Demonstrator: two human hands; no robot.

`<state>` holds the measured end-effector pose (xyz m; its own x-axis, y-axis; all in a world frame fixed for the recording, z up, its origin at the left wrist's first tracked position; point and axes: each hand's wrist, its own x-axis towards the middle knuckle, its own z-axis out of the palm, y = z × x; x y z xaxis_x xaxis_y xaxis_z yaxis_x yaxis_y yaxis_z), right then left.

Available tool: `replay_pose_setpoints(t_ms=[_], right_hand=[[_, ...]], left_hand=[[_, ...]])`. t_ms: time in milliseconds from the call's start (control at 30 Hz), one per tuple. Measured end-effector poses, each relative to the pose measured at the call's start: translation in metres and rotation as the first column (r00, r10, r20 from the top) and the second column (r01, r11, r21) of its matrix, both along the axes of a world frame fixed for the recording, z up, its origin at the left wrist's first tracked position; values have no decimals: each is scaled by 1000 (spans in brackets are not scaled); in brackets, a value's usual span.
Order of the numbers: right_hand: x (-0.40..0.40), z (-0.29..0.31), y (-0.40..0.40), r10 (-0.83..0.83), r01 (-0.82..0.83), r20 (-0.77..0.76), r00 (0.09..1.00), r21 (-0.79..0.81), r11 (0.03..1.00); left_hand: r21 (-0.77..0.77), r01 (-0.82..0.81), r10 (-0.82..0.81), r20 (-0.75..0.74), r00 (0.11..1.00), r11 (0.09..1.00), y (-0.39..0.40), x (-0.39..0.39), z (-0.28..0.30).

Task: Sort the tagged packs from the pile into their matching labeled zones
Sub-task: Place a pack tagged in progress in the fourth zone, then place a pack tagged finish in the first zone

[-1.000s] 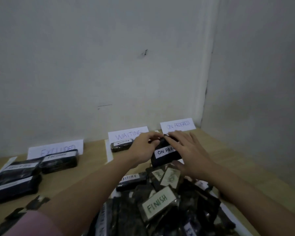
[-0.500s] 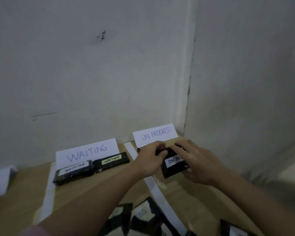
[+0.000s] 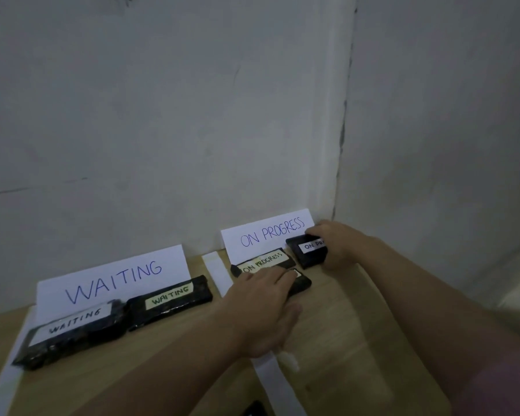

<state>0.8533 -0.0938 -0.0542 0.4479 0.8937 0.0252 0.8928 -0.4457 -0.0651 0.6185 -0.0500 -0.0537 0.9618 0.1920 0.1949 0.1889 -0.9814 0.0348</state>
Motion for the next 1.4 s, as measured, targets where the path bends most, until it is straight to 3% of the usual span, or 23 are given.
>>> replay_pose_setpoints(t_ms=[267, 600, 800, 1033, 1133, 1267, 1400], right_hand=[[-12, 5, 3, 8, -10, -23, 1000, -95, 995], [-107, 58, -118, 234, -245, 104, 967, 118, 962], [-163, 64, -206, 226, -228, 43, 973, 37, 973], [-201, 60, -266, 192, -207, -79, 978, -308, 928], [-209, 56, -277, 138, -202, -187, 973, -386, 900], [-212, 43, -283, 41, -133, -328, 944, -264, 955], [-213, 26, -283, 13, -26, -252, 968, -50, 998]], left_hand=[[-42, -9, 8, -27, 1000, 999, 4, -3, 2], [3, 85, -84, -139, 987, 996, -40, -44, 42], [28, 152, -144, -200, 969, 988, -91, -77, 64], [39, 187, -177, -183, 967, 982, -141, -105, 82], [38, 195, -184, -194, 964, 980, -154, -114, 80], [-6, 161, -159, -210, 965, 987, -165, -124, 77], [-63, 119, -129, -190, 973, 991, -170, -132, 77]])
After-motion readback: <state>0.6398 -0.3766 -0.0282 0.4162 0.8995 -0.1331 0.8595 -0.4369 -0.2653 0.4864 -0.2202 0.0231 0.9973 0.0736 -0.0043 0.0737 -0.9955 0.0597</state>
